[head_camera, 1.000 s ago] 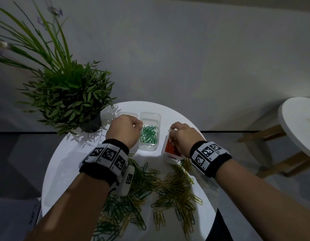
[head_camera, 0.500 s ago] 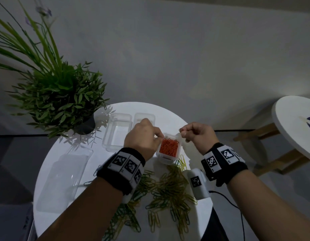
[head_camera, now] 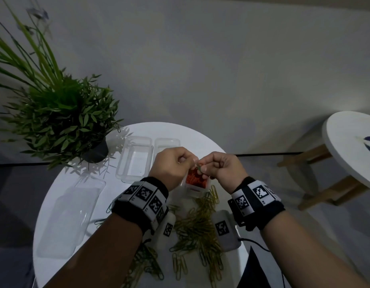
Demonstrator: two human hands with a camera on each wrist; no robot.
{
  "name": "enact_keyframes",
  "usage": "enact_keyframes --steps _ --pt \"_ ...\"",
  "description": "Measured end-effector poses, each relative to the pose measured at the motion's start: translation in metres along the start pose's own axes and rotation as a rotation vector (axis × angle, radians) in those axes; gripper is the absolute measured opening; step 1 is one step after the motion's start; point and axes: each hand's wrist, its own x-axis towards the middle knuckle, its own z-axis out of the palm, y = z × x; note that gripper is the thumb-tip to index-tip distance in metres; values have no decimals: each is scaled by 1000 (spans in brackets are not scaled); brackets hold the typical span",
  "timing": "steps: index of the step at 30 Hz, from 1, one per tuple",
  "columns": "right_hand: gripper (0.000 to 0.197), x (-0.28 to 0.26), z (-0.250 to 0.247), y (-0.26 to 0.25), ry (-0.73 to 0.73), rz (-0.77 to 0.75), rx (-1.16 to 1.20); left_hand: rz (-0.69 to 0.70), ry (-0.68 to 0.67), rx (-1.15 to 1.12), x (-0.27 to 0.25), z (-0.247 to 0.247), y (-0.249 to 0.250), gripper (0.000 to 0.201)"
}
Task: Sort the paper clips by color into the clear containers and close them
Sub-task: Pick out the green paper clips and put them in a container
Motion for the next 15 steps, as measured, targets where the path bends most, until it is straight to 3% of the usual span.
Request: enact_keyframes --steps 8,12,15 --pt "12 -2 9 -8 37 -8 30 -53 -17 -154 -3 -10 4 7" --pt "19 4 10 -11 105 -16 -7 -27 174 -75 -3 -17 3 12" --pt "25 8 6 -6 118 -32 -172 -22 312 31 -2 -32 -4 11"
